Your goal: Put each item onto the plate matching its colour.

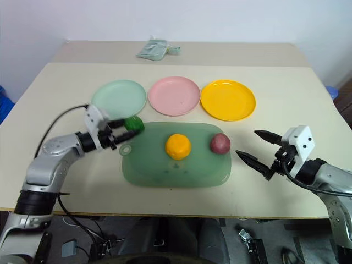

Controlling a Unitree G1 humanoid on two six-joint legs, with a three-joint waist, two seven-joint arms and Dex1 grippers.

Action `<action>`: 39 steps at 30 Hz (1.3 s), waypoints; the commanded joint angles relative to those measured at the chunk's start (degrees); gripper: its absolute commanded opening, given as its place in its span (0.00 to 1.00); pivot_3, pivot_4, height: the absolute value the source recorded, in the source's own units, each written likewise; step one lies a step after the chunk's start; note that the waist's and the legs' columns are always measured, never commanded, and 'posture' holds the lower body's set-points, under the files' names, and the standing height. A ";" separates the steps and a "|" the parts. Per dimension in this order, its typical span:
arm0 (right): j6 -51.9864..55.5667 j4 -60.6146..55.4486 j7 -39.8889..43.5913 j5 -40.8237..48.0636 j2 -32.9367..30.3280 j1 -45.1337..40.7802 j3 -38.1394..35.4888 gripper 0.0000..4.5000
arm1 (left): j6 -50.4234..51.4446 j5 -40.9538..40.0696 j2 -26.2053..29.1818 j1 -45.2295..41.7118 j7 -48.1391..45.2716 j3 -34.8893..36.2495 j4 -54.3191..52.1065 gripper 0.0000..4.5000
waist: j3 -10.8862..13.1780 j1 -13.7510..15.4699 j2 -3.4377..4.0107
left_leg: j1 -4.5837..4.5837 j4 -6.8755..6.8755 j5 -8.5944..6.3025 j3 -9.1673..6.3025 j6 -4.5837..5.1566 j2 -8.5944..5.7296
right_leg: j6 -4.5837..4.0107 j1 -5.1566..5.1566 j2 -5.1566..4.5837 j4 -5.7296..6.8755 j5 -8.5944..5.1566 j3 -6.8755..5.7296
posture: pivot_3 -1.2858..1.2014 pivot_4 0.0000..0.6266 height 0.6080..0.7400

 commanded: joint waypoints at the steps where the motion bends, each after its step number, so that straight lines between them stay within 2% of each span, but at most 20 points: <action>1: 0.22 -1.89 -0.36 1.07 -0.04 -1.94 0.69 1.00 | 3.01 4.45 -1.93 -7.81 14.67 4.75 8.14 0.50 | 0.00 0.03 -0.04 | 0.00 0.01 0.00 0.00 0.00 -0.01 | 0.01 0.00 0.02 0.01 0.00 -0.05 | 0.52 0.24 1.00; 8: 2.76 -2.12 -1.75 1.96 -0.04 -5.19 2.54 1.00 | -1.69 8.78 -3.82 -15.71 13.58 0.93 24.88 0.50 | 0.03 -0.33 -0.11 | -0.04 0.01 -0.01 0.09 0.04 -0.06 | 0.05 -0.01 0.06 0.02 -0.01 -0.08 | 0.52 0.24 1.00; 9: 3.18 -2.23 -1.82 2.25 -0.07 -5.52 2.66 1.00 | -2.51 8.82 -4.00 -16.60 12.96 0.79 27.04 0.73 | 0.06 -0.36 -0.16 | -0.04 0.01 -0.01 0.09 0.03 -0.06 | 0.05 -0.02 0.06 0.02 -0.01 -0.09 | 0.52 0.24 1.00; 11: 3.22 -2.60 -1.41 2.49 -0.21 -5.81 3.04 1.00 | -4.86 8.20 -4.47 -18.07 11.38 1.16 30.08 0.92 | 0.09 -0.32 -0.21 | -0.04 0.02 0.00 0.09 0.02 -0.04 | 0.06 -0.03 0.08 0.01 -0.01 -0.10 | 0.52 0.24 1.00; 12: 3.19 -2.90 -1.34 2.49 -0.22 -5.95 3.29 1.00 | -5.96 8.25 -4.52 -18.59 11.01 1.21 31.07 0.99 | 0.09 -0.32 -0.21 | -0.04 0.03 0.00 0.09 0.02 -0.04 | 0.06 -0.03 0.08 0.01 -0.01 -0.10 | 0.52 0.24 1.00; 15: 4.81 -4.78 -1.75 4.13 -0.10 -7.19 4.71 1.00 | -8.53 7.97 -4.04 -18.99 9.18 1.45 31.28 0.99 | 0.09 -0.39 -0.21 | -0.05 0.05 0.00 0.09 0.02 -0.04 | 0.06 -0.04 0.06 0.01 -0.01 -0.09 | 0.52 0.24 1.00; 18: 9.21 -7.94 -5.01 6.00 1.53 -11.62 10.21 1.00 | -9.56 7.28 -2.33 -16.83 8.25 2.80 26.72 0.99 | 0.11 -0.67 -0.25 | -0.05 0.06 0.01 0.09 0.00 0.01 | 0.06 -0.07 0.08 0.01 -0.01 -0.09 | 0.52 0.24 1.00; 20: 9.60 -10.30 -7.10 2.64 3.21 -14.22 16.80 1.00 | -9.38 7.78 -0.58 -14.01 9.30 3.88 23.20 0.99 | 0.11 -1.12 -0.24 | -0.05 0.05 0.03 0.10 -0.05 0.05 | 0.05 -0.13 0.09 0.03 -0.01 -0.08 | 0.52 0.24 1.00; 24: 10.20 -10.92 -10.82 -1.79 6.37 -18.64 24.57 1.00 | -8.52 6.37 1.01 -9.48 9.79 6.36 16.58 0.99 | 0.10 -0.89 -0.25 | -0.10 -0.02 0.05 0.10 -0.09 0.03 | 0.05 -0.22 0.06 0.05 -0.01 -0.06 | 0.52 0.24 1.00; 28: 9.90 -6.97 -13.25 -10.23 9.28 -24.13 34.71 1.00 | -9.22 1.53 3.60 0.79 1.45 7.67 1.88 0.99 | 0.06 -0.51 -0.33 | -0.13 0.07 0.04 0.10 -0.08 0.01 | 0.05 -0.23 0.00 0.07 -0.01 -0.06 | 0.52 0.24 1.00; 33: 12.22 -4.33 -12.76 -12.80 10.54 -27.33 38.53 1.00 | -3.96 -6.61 10.19 17.24 -14.56 2.53 -19.35 0.99 | 0.04 -0.89 -0.35 | -0.17 0.10 0.01 0.04 -0.06 -0.01 | 0.03 -0.22 -0.03 0.02 -0.01 -0.06 | 0.52 0.24 1.00; 35: 13.43 -3.69 -12.25 -13.24 10.47 -28.06 39.19 1.00 | -1.76 -7.71 12.15 21.06 -16.77 0.89 -23.48 0.99 | 0.04 -0.77 -0.33 | -0.17 0.09 0.01 0.04 -0.06 0.00 | 0.02 -0.23 -0.07 0.02 -0.02 -0.04 | 0.52 0.24 1.00; 39: 14.43 -1.72 -13.00 -15.31 11.30 -29.06 40.35 1.00 | 0.38 -8.90 12.11 22.85 -17.10 0.08 -26.20 0.99 | 0.04 -0.68 -0.33 | -0.15 0.08 0.04 -0.03 -0.12 0.07 | -0.01 -0.23 -0.04 0.06 -0.02 -0.02 | 0.52 0.24 1.00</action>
